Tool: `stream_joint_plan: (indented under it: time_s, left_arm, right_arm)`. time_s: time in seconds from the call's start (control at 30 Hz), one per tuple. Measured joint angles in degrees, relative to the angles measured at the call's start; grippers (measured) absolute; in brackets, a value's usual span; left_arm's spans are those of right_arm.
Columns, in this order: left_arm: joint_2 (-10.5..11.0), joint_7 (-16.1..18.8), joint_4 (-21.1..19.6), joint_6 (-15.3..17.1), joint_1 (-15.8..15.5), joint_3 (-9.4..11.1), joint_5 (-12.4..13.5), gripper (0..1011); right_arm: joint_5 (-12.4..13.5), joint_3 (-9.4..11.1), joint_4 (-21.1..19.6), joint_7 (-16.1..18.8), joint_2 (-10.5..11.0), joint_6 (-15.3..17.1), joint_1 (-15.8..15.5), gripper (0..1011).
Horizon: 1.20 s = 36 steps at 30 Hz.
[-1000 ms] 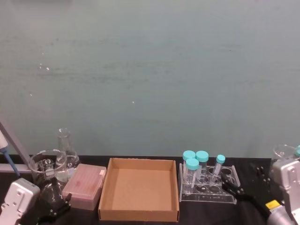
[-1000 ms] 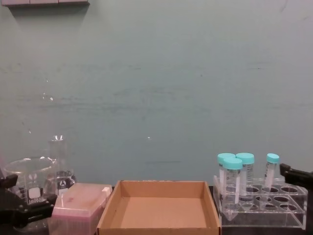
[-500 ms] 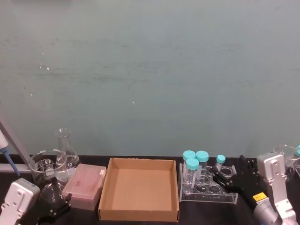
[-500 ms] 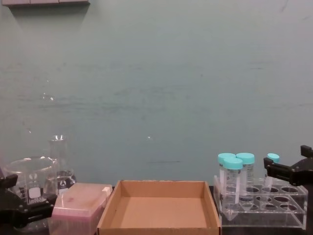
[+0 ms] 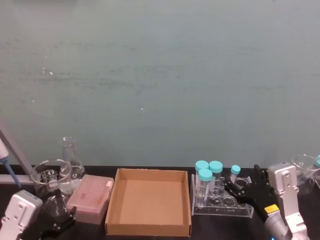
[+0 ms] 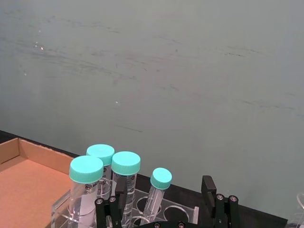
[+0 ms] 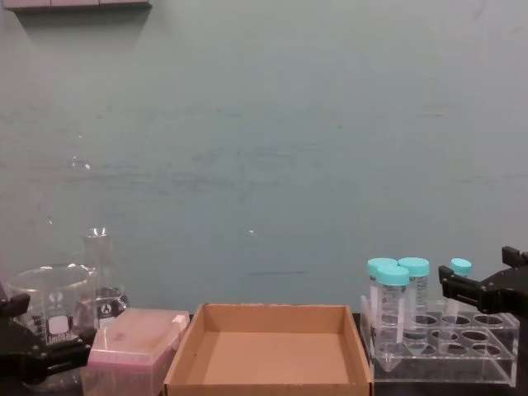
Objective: Use the right hand to move the test tube from the test tube rack into the box.
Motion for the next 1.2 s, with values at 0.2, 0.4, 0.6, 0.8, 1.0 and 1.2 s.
stream_joint_plan:
  time_s: [0.2, 0.4, 0.6, 0.8, 1.0, 1.2]
  left_arm:
    - [0.0, 0.0, 0.0, 0.0, 0.0, 0.0, 0.0, 1000]
    - [0.0, 0.0, 0.0, 0.0, 0.0, 0.0, 0.0, 1000]
    - [0.0, 0.0, 0.0, 0.0, 0.0, 0.0, 0.0, 1000]
    - [0.0, 0.0, 0.0, 0.0, 0.0, 0.0, 0.0, 1000]
    - [0.0, 0.0, 0.0, 0.0, 0.0, 0.0, 0.0, 1000]
    - [0.0, 0.0, 0.0, 0.0, 0.0, 0.0, 0.0, 1000]
  right_arm:
    - [-0.8, 0.6, 1.5, -0.3, -1.2, -0.5, 0.5, 1000]
    - [-1.4, 1.2, 2.6, -0.3, -2.0, -0.7, 0.8, 1000]
    - [-1.9, 2.1, 4.1, 0.1, -2.8, -1.1, 1.3, 1000]
    - [-2.4, 2.7, 5.3, 0.9, -3.4, -1.6, 1.9, 1000]
    - [-2.7, 3.4, 6.2, 1.7, -3.9, -1.9, 2.3, 1000]
    - [-3.3, 3.9, 7.1, 2.2, -4.4, -2.4, 2.8, 1000]
